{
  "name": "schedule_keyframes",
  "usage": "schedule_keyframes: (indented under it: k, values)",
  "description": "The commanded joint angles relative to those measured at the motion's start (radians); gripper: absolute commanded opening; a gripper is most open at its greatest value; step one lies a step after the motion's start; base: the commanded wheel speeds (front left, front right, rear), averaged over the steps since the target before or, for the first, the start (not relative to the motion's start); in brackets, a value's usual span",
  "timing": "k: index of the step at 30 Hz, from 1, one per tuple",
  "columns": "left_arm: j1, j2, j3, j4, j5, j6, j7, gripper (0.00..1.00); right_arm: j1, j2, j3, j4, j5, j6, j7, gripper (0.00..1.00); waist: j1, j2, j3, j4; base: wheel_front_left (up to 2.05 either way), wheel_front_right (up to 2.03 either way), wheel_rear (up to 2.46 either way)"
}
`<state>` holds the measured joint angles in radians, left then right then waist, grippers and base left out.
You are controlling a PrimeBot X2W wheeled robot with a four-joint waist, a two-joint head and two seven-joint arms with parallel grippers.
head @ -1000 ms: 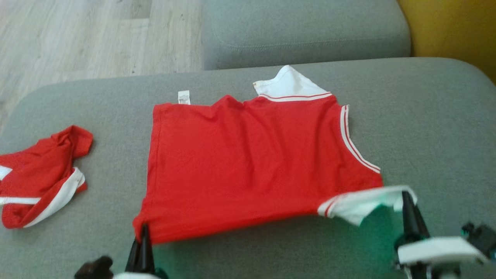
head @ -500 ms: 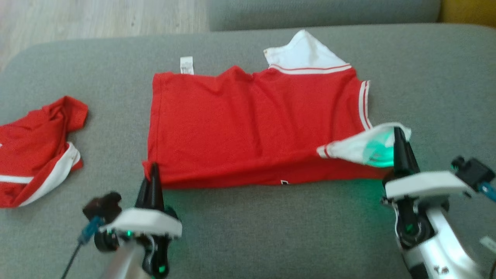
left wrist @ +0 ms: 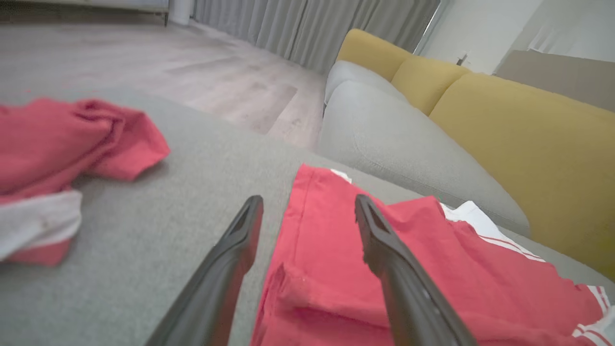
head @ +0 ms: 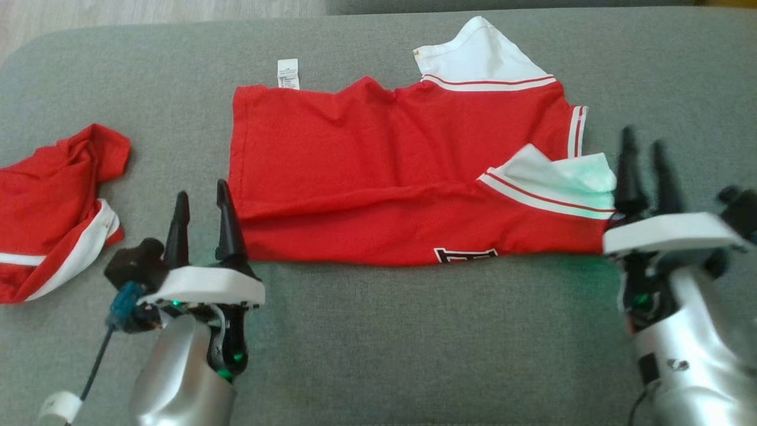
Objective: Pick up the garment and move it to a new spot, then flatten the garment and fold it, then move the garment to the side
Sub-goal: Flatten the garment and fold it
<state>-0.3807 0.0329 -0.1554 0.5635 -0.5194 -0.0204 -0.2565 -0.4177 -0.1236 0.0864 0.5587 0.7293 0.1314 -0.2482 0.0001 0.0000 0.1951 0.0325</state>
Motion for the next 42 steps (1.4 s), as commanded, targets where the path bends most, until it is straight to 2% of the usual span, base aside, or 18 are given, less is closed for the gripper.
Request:
schedule_keyframes:
  k: [1, 6, 10, 14, 20, 26, 34, 38, 42]
  values:
    - [0.009, 0.017, 0.035, -0.036, 0.032, 0.006, -0.005, 1.00, -0.012, 0.003, 0.002, -0.049, -0.045, -0.001, -0.013, 1.00, -0.0001, 0.0000, -0.004, 0.000, 0.00, 0.00, 0.00]
    - [0.131, 0.017, 0.058, -0.095, 0.213, 0.027, -0.005, 1.00, 0.101, 0.028, -0.042, -0.140, -0.344, -0.001, -0.013, 1.00, -0.0001, 0.0000, -0.037, 0.002, 0.00, 0.00, 0.00]
    - [0.229, 0.017, 0.075, -0.123, 0.308, 0.037, -0.005, 1.00, 0.193, 0.051, -0.054, -0.171, -0.479, -0.001, -0.013, 1.00, -0.0001, 0.0000, -0.076, 0.003, 0.00, 0.00, 0.00]
    - [0.305, 0.017, 0.084, -0.134, 0.354, 0.040, -0.005, 1.00, 0.267, 0.065, -0.073, -0.179, -0.544, -0.001, -0.013, 1.00, -0.0001, 0.0000, -0.115, 0.009, 0.00, 0.00, 0.00]
    - [0.385, 0.017, 0.092, -0.142, 0.385, 0.049, -0.005, 1.00, 0.344, 0.072, -0.086, -0.159, -0.593, -0.001, -0.013, 1.00, -0.0001, 0.0000, -0.172, 0.012, 0.00, 0.00, 0.00]
    - [0.420, 0.017, 0.088, -0.143, 0.370, 0.051, -0.005, 1.00, 0.374, 0.073, -0.075, -0.144, -0.576, -0.001, -0.013, 1.00, -0.0001, 0.0000, -0.194, 0.012, 0.00, 0.00, 0.00]
    - [0.372, 0.017, 0.059, -0.121, 0.335, 0.001, -0.005, 1.00, 0.363, 0.073, -0.065, -0.146, -0.573, -0.001, -0.013, 1.00, -0.0001, 0.0000, -0.163, 0.005, 0.00, 0.00, 0.00]
    - [0.282, 0.017, 0.061, -0.090, 0.314, -0.035, -0.005, 1.00, 0.337, 0.073, -0.060, -0.152, -0.573, -0.001, -0.014, 1.00, -0.0001, 0.0000, -0.109, -0.008, 0.00, 0.00, 0.00]
    - [0.164, 0.017, 0.102, -0.016, 0.268, -0.065, -0.005, 1.00, 0.300, 0.073, -0.061, -0.164, -0.573, -0.001, -0.014, 1.00, -0.0001, 0.0000, -0.041, -0.039, 0.00, 0.00, 0.00]
